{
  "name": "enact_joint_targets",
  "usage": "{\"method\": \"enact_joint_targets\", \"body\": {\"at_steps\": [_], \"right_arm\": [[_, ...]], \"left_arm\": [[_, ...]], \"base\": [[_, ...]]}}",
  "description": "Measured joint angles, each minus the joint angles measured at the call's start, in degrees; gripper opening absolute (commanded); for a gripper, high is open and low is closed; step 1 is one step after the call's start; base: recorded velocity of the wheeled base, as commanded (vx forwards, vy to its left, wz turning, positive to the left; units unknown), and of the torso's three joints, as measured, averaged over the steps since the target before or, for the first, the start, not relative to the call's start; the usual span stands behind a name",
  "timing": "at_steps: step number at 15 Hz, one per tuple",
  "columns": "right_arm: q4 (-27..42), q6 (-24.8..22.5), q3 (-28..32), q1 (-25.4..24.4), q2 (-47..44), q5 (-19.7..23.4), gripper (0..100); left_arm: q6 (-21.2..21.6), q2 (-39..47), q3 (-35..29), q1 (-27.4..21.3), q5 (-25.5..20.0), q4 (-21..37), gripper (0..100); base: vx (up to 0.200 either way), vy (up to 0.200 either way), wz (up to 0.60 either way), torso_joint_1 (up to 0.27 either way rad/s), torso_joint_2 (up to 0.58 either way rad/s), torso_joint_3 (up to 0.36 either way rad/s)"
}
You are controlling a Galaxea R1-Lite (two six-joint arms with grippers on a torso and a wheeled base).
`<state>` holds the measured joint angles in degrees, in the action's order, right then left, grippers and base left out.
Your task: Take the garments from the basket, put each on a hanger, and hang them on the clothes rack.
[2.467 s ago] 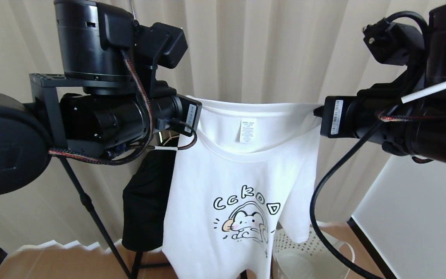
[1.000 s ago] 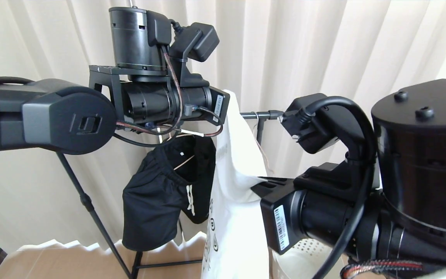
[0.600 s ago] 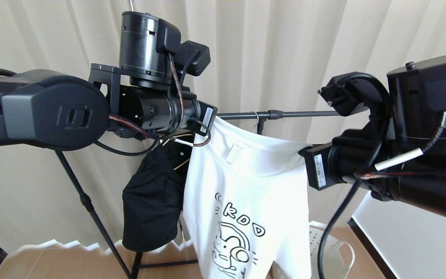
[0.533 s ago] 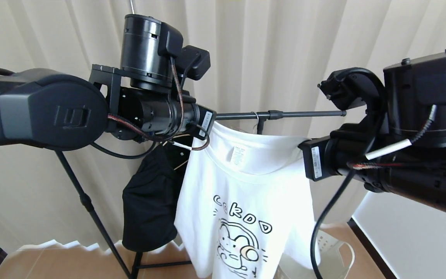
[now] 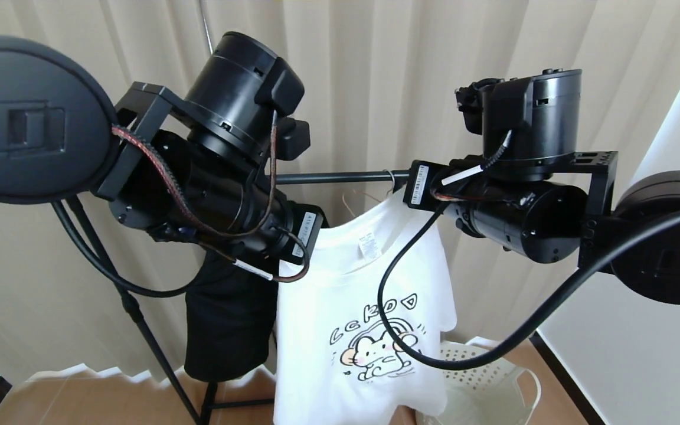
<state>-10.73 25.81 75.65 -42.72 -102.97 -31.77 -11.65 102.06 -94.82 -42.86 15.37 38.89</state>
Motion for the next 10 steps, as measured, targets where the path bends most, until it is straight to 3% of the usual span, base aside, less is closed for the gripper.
{"method": "enact_joint_targets", "body": {"at_steps": [2,4,10], "right_arm": [[-0.22,1.12,1.27,-0.11,-1.3,-0.13,0],[-0.22,1.56,1.52,-0.24,-2.07,-0.17,0],[-0.18,1.87,1.52,-1.27,-3.08,-0.22,0]], "left_arm": [[-7.97,1.88,-5.01,-2.56,-3.17,6.99,0],[-9.39,3.18,-6.73,-4.77,-6.68,7.78,0],[-12.62,4.06,-7.08,-9.78,-7.08,6.22,0]], "base": [[0.0,0.0,0.0,0.0,0.0,0.0],[0.0,0.0,0.0,0.0,0.0,0.0],[0.0,0.0,0.0,0.0,0.0,0.0]]}}
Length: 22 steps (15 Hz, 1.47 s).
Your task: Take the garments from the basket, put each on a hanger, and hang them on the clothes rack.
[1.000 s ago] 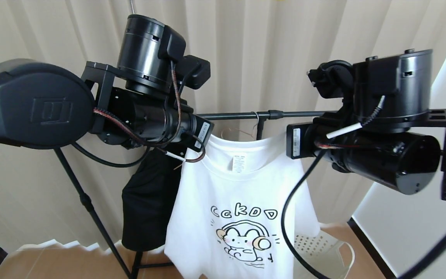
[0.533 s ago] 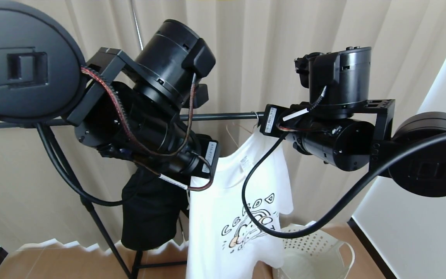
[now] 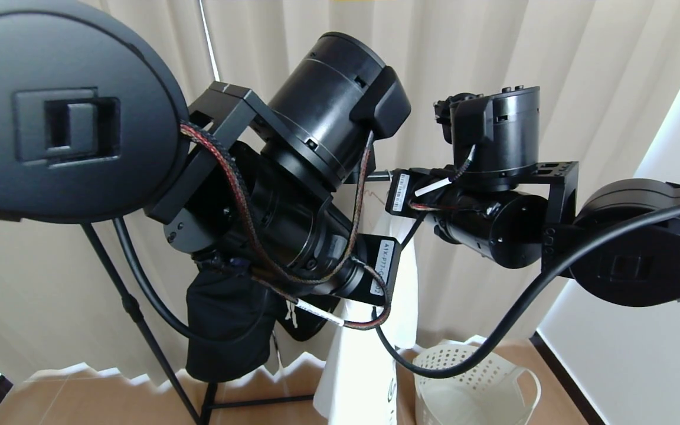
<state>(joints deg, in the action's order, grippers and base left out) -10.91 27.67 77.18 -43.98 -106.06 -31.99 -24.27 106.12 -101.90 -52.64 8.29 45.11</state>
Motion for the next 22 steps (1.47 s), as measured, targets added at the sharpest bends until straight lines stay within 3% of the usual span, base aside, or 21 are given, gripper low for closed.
{"method": "enact_joint_targets", "body": {"at_steps": [8,12,13,15,18,22], "right_arm": [[2.27,-2.13,-0.85,-0.61,1.01,-0.13,0],[16.92,-9.53,-2.18,2.34,7.9,-0.22,0],[20.02,-10.54,-2.34,2.73,9.9,-0.37,0],[23.95,-12.18,-2.97,3.15,13.07,-1.91,0],[23.84,-14.26,-4.22,3.44,15.07,-5.05,0],[23.84,-16.94,-5.16,5.05,16.12,-5.27,0]], "left_arm": [[-0.71,0.02,0.15,0.6,-0.85,-0.05,0],[2.3,0.83,0.17,4.83,-0.49,-0.28,0],[2.95,1.33,0.13,5.35,-0.49,-0.5,100],[3.91,2.56,-0.05,5.75,-0.49,-2.46,100],[4.6,4.24,0.11,5.86,-0.49,-3.28,100],[4.62,5.12,0.26,6.01,-0.5,-3.32,100]], "base": [[0.0,0.0,0.0,0.0,0.0,0.0],[0.0,0.0,0.0,0.0,0.0,0.0],[0.0,0.0,0.0,0.0,0.0,0.0],[0.0,0.0,0.0,0.0,0.0,0.0],[0.0,0.0,0.0,0.0,0.0,0.0],[0.0,0.0,0.0,0.0,0.0,0.0]]}}
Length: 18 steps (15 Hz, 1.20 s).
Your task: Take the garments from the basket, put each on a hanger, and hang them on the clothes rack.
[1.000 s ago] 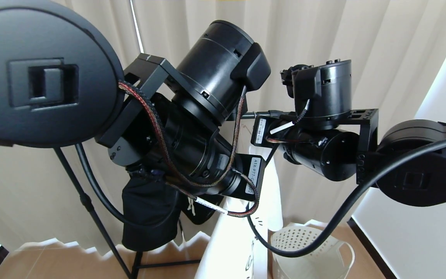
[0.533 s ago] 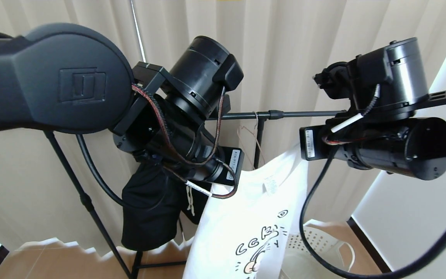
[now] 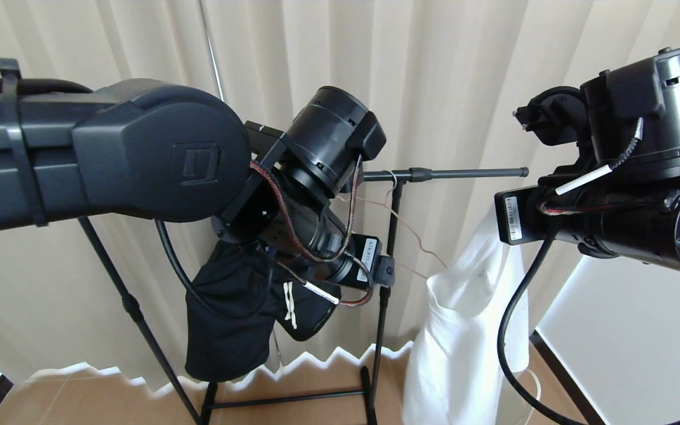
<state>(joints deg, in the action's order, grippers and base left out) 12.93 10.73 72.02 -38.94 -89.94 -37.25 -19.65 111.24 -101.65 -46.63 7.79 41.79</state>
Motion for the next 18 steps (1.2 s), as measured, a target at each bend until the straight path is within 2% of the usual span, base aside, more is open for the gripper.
{"method": "enact_joint_targets", "body": {"at_steps": [4,8,15,17,18], "right_arm": [[0.09,-7.29,-2.79,3.11,3.91,0.06,0],[-0.11,-19.87,-9.26,9.14,10.26,0.61,0],[0.11,-23.83,-13.18,10.58,15.8,1.35,0],[0.26,-27.09,-14.29,10.58,17.76,7.95,0],[0.17,-27.72,-14.67,10.65,18.77,8.96,0]], "left_arm": [[0.0,1.85,-0.54,1.15,1.35,-2.79,100],[0.96,5.5,-1.0,2.04,4.14,-7.34,100],[0.99,9.05,-2.4,4.0,5.53,-11.12,100],[1.05,9.46,-2.49,4.41,5.81,-12.79,100],[1.16,9.68,-2.49,4.6,5.84,-13.69,100]], "base": [[0.0,0.0,0.0,0.0,0.0,0.0],[0.0,0.0,0.0,0.0,0.0,0.0],[0.0,0.0,0.0,0.0,0.0,0.0],[0.0,0.0,0.0,0.0,0.0,0.0],[0.0,0.0,0.0,0.0,0.0,0.0]]}}
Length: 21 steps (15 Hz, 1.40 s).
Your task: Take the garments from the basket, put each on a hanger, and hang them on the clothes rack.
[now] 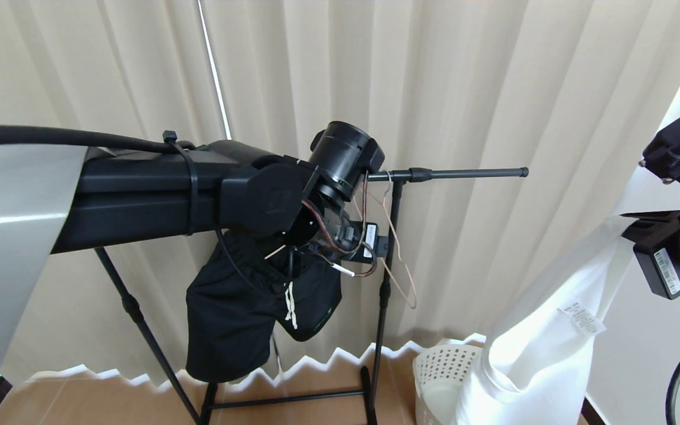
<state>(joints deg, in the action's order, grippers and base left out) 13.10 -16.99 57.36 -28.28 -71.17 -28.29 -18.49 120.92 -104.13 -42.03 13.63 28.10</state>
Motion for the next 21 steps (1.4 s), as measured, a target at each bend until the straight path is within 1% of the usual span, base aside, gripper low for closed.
{"method": "enact_joint_targets", "body": {"at_steps": [2,5,7,9,12,13,14,17,21], "right_arm": [[-0.27,-0.11,-0.35,0.11,0.66,0.09,0],[-0.44,-0.13,-0.46,0.2,0.77,0.09,0],[-0.73,-0.11,-0.46,0.2,0.66,0.09,0],[-0.82,-0.11,-0.44,0.15,0.55,0.24,0],[-0.88,-0.05,-0.3,0.2,-0.29,0.24,0],[-1.48,-0.09,-0.3,0.2,-0.57,0.27,0],[-2.05,-0.09,-0.35,0.2,-0.83,0.27,0],[-2.4,-0.09,-0.48,0.2,-2.01,0.27,0],[-2.44,-0.07,-0.44,0.17,-3.08,0.24,0]], "left_arm": [[2.46,0.78,-0.02,-0.05,0.0,-3.96,100],[6.21,2.65,0.02,0.04,-0.02,-11.43,100],[8.92,4.24,0.17,0.17,-0.02,-14.31,100],[11.06,6.25,0.09,0.56,0.11,-18.51,100],[15.04,10.09,-0.68,1.93,1.56,-26.3,100],[16.2,11.56,-1.38,2.51,2.43,-27.7,100],[16.93,13.15,-2.68,3.06,3.12,-28.64,100],[17.83,18.52,-8.52,4.3,3.88,-29.07,100],[18.07,21.5,-10.31,4.58,4.93,-28.96,100]], "base": [[0.0,0.0,0.0,0.0,0.0,0.0],[0.0,0.0,0.0,0.0,0.0,0.0],[0.0,0.0,0.0,0.0,0.0,0.0],[0.0,0.0,0.0,0.0,0.0,0.0],[0.0,0.0,0.0,0.0,0.0,0.0],[0.0,0.0,0.0,0.0,0.0,0.0],[0.0,0.0,0.0,0.0,0.0,0.0],[0.0,0.0,0.0,0.0,0.0,0.0],[0.0,0.0,0.0,0.0,0.0,0.0]]}}
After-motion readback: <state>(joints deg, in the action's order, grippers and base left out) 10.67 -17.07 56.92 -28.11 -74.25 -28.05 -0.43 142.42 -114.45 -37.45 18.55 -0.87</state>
